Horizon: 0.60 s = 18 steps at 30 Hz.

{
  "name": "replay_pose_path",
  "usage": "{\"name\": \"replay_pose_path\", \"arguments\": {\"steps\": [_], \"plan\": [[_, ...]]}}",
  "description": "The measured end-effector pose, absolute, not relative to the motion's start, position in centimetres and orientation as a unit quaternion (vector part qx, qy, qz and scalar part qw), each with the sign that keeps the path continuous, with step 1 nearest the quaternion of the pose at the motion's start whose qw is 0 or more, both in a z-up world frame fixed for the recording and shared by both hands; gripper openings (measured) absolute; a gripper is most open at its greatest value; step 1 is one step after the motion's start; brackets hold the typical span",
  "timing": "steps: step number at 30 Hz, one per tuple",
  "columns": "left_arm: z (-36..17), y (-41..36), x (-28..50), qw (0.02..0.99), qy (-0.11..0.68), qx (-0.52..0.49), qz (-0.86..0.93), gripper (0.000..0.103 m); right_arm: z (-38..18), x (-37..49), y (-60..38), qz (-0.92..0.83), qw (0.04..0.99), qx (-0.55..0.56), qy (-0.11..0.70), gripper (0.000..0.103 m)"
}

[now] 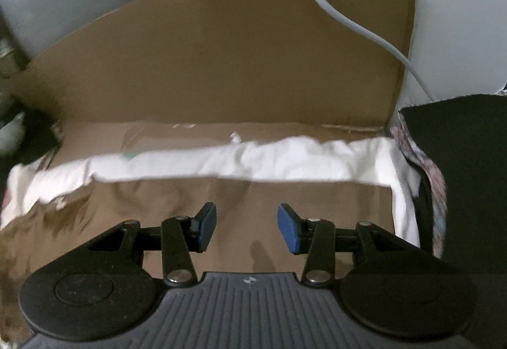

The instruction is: Fold clothes

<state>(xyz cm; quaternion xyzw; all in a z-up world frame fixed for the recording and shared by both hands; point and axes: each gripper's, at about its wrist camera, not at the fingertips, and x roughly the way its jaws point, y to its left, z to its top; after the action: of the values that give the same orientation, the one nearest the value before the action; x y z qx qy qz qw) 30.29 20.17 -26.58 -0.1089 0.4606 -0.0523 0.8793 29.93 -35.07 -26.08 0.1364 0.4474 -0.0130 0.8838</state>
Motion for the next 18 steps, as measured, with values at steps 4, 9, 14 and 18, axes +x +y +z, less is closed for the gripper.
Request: {"name": "replay_pose_path", "arguments": {"steps": [4,9,14,18], "plan": [[-25.3,23.6,27.4,0.881,0.456,-0.128,-0.005,0.052,-24.3,26.3,-33.7,0.012,0.886,0.134,0.445,0.050],[-24.9,26.9,23.4,0.869,0.463,-0.166,0.050,0.052,-22.3,21.0,-32.5,0.032,0.889,0.133,0.438,0.051],[-26.4,27.9,19.6,0.850,0.489,-0.183,0.074,0.052,-21.7,15.7,-31.4,0.044,0.888,0.133,0.438,0.052],[-27.4,28.4,17.4,0.835,0.498,-0.220,0.078,0.052,-21.5,11.9,-30.8,0.047,0.885,0.136,0.443,0.052]]}}
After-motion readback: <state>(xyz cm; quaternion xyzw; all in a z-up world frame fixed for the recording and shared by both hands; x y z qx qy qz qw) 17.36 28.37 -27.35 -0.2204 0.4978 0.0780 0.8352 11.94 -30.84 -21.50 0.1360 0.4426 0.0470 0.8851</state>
